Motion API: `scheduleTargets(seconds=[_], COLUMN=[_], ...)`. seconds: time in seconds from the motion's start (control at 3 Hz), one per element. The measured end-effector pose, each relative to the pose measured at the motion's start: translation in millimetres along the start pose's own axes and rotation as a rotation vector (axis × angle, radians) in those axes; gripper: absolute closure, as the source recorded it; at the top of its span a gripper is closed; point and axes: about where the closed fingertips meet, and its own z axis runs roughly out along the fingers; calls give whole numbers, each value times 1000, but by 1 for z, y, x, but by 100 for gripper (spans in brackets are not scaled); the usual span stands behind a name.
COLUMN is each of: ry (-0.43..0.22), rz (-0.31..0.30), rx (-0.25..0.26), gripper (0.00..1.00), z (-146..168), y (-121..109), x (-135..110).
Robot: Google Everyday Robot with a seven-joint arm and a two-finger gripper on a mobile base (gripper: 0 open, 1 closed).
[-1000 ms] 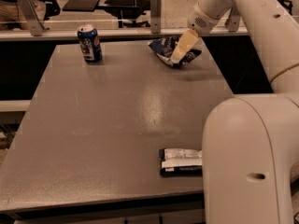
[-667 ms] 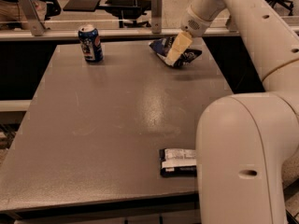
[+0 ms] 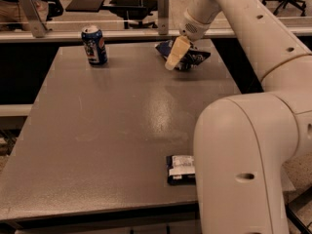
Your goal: Pick blue chip bag
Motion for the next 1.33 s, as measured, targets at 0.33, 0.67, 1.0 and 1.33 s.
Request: scheduleTargets(seconds=[0.33, 0.67, 1.0, 1.33], ry=[13, 19, 8, -3], rz=[-1, 1, -15, -66], rx=[-3, 6, 14, 38], gripper=[38, 62, 85, 100], z=[5, 3, -12, -38], y=[1, 1, 2, 8], x=[-4, -6, -9, -16])
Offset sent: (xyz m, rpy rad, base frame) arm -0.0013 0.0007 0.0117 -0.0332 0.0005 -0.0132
